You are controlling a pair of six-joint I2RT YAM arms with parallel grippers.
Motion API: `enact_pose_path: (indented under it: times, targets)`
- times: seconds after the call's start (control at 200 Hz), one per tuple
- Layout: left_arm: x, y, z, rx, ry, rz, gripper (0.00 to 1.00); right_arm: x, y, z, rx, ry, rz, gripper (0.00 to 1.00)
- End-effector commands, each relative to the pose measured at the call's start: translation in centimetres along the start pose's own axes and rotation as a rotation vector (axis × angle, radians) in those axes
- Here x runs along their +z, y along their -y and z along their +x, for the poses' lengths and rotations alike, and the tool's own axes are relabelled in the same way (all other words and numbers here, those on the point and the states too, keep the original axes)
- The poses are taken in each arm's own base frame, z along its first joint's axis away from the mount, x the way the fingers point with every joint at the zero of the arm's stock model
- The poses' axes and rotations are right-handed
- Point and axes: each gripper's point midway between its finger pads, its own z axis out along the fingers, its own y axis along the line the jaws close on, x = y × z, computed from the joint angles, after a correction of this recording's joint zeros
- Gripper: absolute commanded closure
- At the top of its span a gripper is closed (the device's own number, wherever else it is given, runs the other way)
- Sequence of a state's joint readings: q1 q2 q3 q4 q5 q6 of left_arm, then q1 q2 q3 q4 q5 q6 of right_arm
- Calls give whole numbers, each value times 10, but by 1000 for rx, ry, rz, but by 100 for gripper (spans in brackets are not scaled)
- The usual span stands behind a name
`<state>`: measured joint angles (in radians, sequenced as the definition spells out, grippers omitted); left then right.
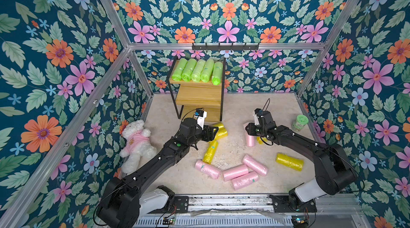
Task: Sort the rolls of trash bags by color and place them on the shelf
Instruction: Pick up the roll of trash bags from the center of the board.
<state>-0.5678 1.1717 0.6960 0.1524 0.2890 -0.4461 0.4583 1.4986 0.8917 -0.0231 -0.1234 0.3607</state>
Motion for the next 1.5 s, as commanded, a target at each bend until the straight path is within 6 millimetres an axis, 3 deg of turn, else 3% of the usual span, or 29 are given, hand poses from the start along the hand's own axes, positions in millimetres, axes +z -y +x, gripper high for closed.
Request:
enact_pose_path:
  times: [0.0, 0.125, 0.29, 0.53, 0.905, 1.055, 1.495]
  targets:
    - [-1, 21, -21, -97, 128, 118, 26, -30, -56, -53, 138, 212, -292, 63]
    - [-5, 38, -29, -164, 204, 212, 22, -68, -87, -80, 304, 357, -526, 62]
    - [-10, 60, -41, -262, 276, 349, 15, -96, -110, -92, 449, 437, -703, 61]
    - [-5, 76, -43, -262, 281, 398, 8, -115, -135, -97, 521, 463, -844, 62]
    - [-5, 109, -48, -222, 285, 537, 7, -127, -159, -100, 529, 456, -938, 61]
    - [-4, 114, -52, -214, 301, 554, 16, -130, -161, -101, 551, 459, -966, 61]
    - [-13, 116, -62, -196, 387, 571, 52, -127, -159, -99, 591, 469, -989, 61]
